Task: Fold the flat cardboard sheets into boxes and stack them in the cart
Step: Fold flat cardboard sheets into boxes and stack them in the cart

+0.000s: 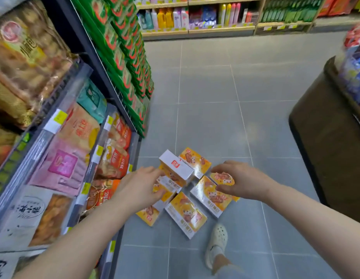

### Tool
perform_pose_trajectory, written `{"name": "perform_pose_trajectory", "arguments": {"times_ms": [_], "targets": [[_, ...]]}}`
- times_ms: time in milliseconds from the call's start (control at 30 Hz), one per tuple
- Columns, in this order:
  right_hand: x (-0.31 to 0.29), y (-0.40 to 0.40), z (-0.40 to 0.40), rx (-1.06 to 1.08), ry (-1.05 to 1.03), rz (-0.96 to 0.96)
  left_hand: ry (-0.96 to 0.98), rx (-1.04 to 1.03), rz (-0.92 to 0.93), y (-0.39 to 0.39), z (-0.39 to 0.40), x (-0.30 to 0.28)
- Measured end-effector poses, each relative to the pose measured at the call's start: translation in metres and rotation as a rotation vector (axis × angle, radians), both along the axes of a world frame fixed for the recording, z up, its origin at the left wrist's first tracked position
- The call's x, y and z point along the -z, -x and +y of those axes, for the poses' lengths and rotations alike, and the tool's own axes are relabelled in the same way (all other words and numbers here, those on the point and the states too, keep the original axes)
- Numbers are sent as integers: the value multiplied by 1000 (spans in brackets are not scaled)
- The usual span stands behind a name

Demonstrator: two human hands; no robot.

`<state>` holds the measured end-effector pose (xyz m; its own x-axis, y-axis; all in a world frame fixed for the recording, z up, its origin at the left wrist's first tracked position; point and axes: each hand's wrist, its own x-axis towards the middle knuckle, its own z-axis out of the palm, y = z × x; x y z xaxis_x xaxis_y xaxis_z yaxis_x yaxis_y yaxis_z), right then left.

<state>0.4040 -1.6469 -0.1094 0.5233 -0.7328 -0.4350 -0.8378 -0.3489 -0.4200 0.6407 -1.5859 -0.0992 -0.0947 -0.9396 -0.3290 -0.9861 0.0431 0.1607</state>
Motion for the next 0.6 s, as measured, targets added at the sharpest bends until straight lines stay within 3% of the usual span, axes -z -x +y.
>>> {"name": "perform_pose_trajectory", "arguments": {"times_ms": [300, 600], "targets": [[51, 19, -147, -31, -91, 35, -24, -134, 54, 13, -114, 54], [159, -3, -201, 54, -176, 26, -187, -18, -37, -22, -203, 166]]}}
